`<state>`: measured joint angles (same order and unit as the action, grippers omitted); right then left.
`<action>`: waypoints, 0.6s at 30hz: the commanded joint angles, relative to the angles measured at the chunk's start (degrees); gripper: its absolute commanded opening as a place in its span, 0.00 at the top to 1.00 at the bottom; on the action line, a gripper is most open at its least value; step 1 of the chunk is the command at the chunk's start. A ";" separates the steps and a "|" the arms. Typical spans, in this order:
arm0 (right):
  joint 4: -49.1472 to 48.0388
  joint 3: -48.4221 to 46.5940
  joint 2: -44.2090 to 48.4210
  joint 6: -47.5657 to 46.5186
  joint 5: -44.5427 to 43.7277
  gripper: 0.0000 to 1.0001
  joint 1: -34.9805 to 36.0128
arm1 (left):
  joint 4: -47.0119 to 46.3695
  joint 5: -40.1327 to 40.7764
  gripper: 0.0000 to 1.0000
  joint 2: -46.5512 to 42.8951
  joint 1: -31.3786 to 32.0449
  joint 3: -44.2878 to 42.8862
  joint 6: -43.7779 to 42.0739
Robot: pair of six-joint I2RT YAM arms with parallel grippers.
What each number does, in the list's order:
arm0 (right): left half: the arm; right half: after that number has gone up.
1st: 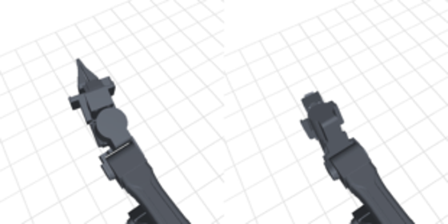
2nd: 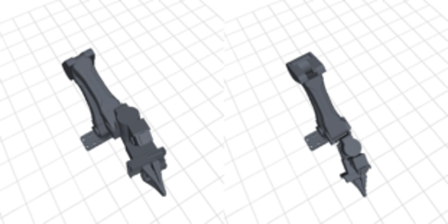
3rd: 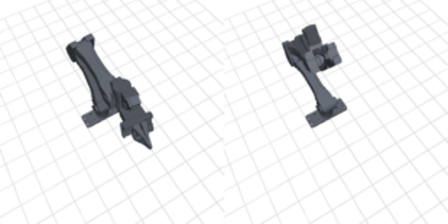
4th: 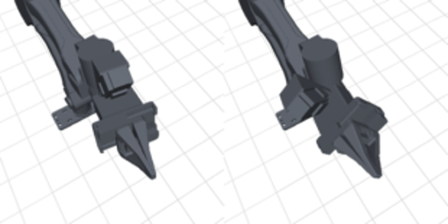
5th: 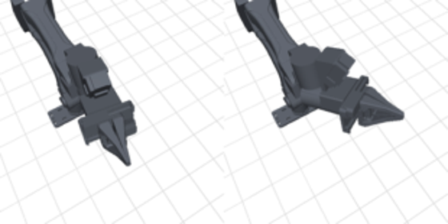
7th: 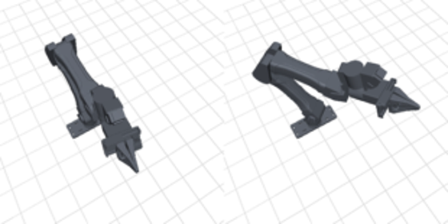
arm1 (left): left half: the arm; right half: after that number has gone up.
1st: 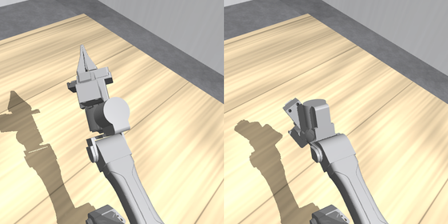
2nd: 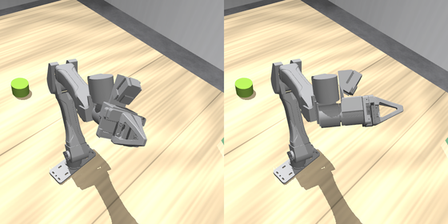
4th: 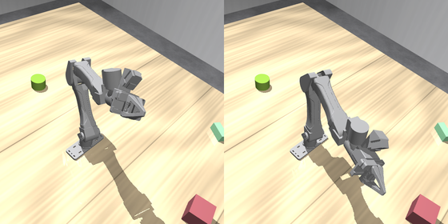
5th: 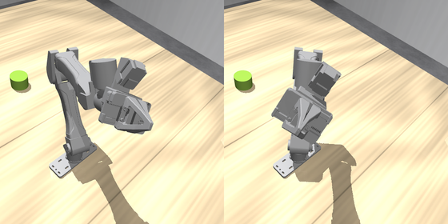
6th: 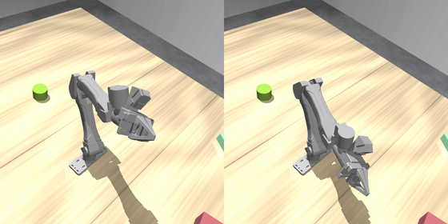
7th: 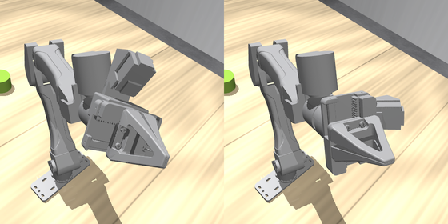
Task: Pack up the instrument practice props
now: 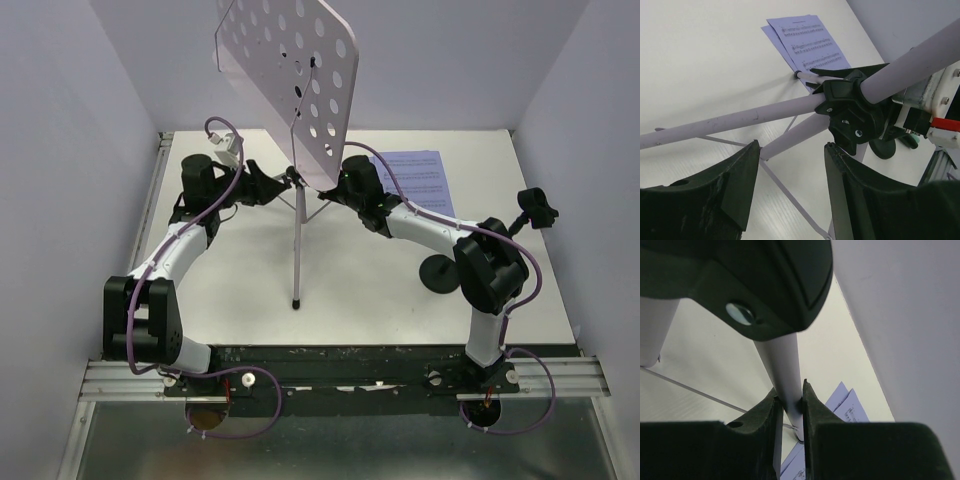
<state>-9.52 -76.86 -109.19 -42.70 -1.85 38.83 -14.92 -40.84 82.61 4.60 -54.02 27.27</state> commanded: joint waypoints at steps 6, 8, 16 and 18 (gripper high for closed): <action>17.08 3.82 -4.19 4.82 5.01 1.00 1.95 | -2.31 -4.51 0.36 -2.63 1.11 2.43 1.91; 16.99 3.91 -4.11 4.73 5.01 1.00 1.95 | -2.66 -4.69 0.36 -2.80 1.29 2.34 2.35; 16.90 4.09 -3.75 4.64 5.19 1.00 2.04 | -3.36 -2.93 0.36 -2.45 1.29 1.11 4.11; 16.99 4.09 -3.75 4.64 5.10 1.00 2.13 | -3.19 -2.23 0.36 -2.37 1.11 0.76 4.11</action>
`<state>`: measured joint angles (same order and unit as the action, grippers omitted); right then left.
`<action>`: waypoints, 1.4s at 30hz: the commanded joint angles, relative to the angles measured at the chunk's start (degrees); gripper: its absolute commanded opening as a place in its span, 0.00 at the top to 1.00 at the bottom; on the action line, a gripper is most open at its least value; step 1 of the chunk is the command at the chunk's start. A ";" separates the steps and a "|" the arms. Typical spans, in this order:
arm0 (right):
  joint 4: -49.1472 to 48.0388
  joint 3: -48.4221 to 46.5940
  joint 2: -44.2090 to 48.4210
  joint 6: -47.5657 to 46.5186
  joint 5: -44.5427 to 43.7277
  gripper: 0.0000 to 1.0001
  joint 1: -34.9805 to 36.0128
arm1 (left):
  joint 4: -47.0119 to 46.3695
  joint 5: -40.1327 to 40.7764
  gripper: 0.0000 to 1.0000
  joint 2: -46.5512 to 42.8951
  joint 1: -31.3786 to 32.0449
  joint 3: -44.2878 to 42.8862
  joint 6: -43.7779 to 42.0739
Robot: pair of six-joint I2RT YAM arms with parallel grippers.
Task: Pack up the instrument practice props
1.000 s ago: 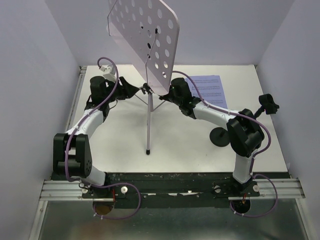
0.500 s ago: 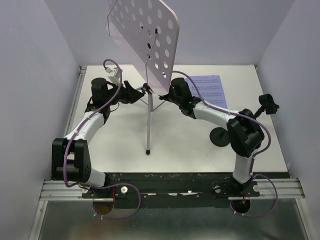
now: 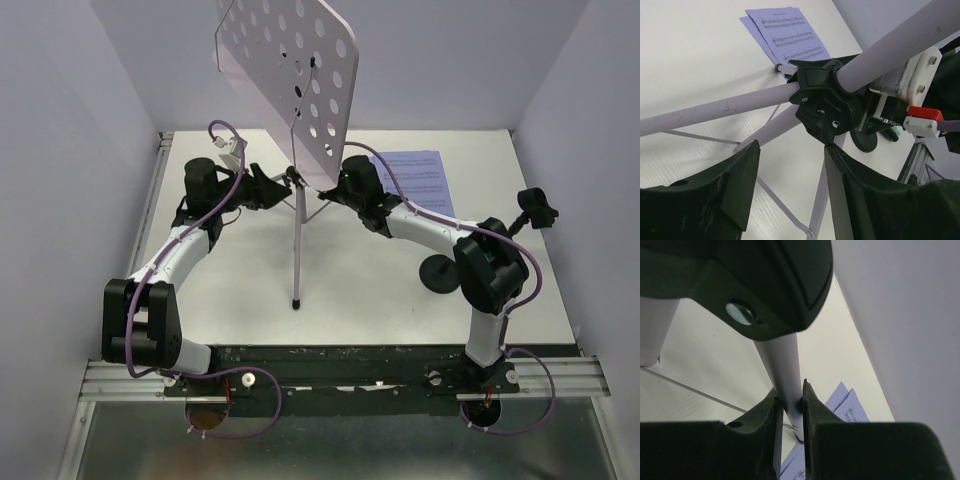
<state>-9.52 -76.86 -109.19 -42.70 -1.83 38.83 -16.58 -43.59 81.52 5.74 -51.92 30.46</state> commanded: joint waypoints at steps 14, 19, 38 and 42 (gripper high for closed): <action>17.08 4.26 -3.58 4.64 5.25 1.00 2.22 | -0.83 2.28 0.37 0.66 -0.55 -5.29 1.54; 17.08 4.17 -3.58 4.73 5.25 1.00 2.13 | 0.93 5.09 0.37 1.89 -0.55 -5.74 -0.13; 18.04 3.56 -4.10 5.26 5.52 1.00 2.13 | 1.20 8.70 0.39 5.23 -2.66 -5.74 2.15; 18.04 3.47 -4.28 5.26 5.43 1.00 2.22 | -0.56 7.65 0.39 5.15 -2.66 -4.25 3.73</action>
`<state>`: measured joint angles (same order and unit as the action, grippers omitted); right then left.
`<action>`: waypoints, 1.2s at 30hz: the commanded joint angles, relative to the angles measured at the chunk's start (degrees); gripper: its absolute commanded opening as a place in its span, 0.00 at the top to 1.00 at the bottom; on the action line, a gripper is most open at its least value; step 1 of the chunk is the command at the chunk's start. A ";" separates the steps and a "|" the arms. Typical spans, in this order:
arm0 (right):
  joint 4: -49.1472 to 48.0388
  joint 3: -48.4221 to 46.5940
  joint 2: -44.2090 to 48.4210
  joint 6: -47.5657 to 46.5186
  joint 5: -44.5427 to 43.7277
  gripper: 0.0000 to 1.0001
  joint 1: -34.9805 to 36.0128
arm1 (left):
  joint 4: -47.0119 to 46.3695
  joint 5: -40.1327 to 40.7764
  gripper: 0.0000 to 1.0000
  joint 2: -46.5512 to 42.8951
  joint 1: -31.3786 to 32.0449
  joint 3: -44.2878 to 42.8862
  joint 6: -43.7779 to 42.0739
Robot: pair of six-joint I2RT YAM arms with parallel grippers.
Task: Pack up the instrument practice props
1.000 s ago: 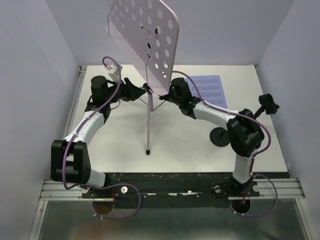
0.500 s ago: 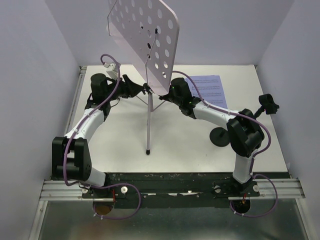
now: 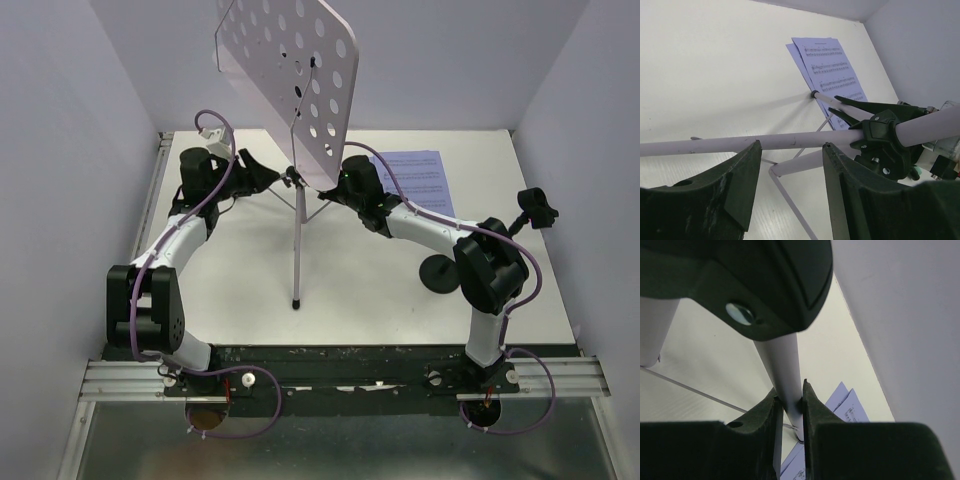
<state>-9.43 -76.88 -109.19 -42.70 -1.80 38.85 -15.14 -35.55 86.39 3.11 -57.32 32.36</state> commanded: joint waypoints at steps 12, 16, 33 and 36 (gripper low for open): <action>18.04 3.58 -4.28 4.99 5.49 1.00 2.11 | -3.85 -1.63 0.39 -1.75 0.31 5.29 2.71; 17.96 3.67 -4.28 4.82 5.67 1.00 2.11 | -4.20 -1.45 0.39 -3.50 0.14 6.08 1.66; 18.04 3.76 -4.28 4.11 5.76 1.00 2.19 | -1.12 -11.29 0.38 -5.62 1.10 3.97 -9.34; 18.05 3.76 -4.28 4.03 5.67 1.00 2.28 | -2.61 -12.00 0.38 -5.62 1.28 4.06 -7.84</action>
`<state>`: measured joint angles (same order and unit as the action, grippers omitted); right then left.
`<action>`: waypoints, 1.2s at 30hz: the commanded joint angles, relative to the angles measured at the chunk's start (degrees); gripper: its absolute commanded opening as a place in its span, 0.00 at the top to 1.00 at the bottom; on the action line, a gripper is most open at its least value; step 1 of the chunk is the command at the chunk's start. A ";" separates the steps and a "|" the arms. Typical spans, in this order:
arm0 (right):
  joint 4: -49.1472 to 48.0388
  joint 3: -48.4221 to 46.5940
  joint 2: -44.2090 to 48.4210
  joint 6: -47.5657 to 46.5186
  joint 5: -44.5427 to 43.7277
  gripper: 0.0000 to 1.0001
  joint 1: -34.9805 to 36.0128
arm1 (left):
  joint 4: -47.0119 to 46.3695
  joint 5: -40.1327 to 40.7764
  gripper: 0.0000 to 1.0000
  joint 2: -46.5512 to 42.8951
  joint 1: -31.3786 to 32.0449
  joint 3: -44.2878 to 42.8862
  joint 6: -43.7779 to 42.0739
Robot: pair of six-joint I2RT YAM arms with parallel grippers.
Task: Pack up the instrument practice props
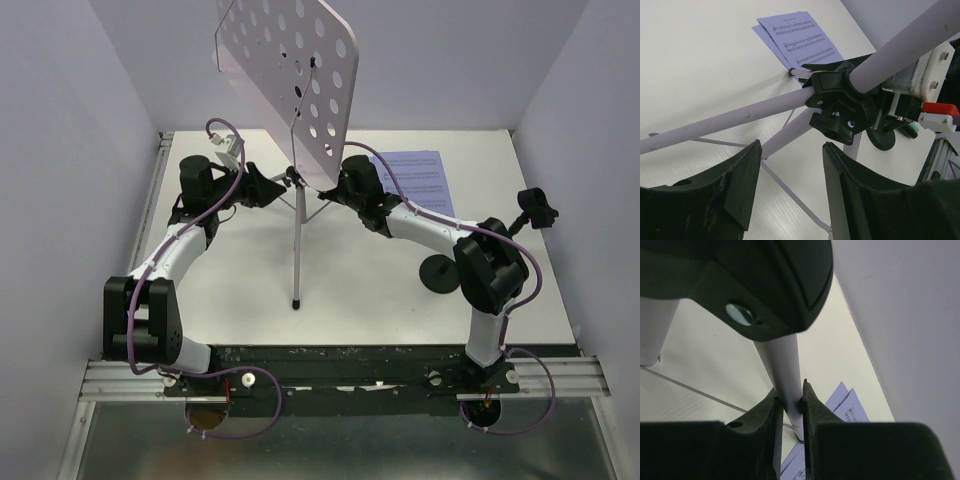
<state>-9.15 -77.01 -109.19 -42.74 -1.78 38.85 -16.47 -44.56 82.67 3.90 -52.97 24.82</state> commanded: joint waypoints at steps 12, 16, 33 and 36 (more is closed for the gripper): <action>17.94 4.15 -3.84 3.81 5.65 1.00 2.46 | -5.77 -2.03 0.38 -1.55 0.32 -1.35 5.85; 17.85 4.15 -3.93 3.72 5.56 1.00 2.46 | -3.75 1.30 0.38 -1.38 -0.21 -1.70 5.94; 16.71 3.80 -3.14 3.98 4.33 0.97 2.37 | -12.37 -4.84 0.30 -1.90 -5.66 0.50 17.65; 15.92 3.97 -1.91 4.07 3.45 0.90 2.02 | -6.76 -4.84 0.30 -2.78 -6.01 1.03 10.72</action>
<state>-9.13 -76.99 -109.10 -43.00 -1.87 38.94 -27.29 -47.44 82.28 -1.65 -53.19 41.50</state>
